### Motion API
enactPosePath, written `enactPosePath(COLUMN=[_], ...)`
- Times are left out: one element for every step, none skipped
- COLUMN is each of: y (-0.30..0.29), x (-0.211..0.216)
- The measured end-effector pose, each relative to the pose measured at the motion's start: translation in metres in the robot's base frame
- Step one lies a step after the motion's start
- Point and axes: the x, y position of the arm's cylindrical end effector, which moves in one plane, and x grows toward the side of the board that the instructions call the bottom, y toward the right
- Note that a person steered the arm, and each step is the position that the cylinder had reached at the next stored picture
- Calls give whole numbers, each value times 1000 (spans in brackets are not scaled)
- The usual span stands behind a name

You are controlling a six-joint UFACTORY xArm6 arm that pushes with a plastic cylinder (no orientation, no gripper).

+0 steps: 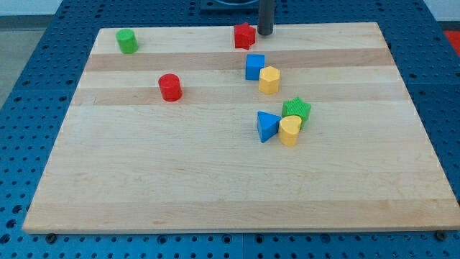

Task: Point at the green star

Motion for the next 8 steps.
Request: enactPosePath(y=[-3,-5,-8,-11,-13,-14,-17,-19], x=[3,7,9,12,17,17,18,20])
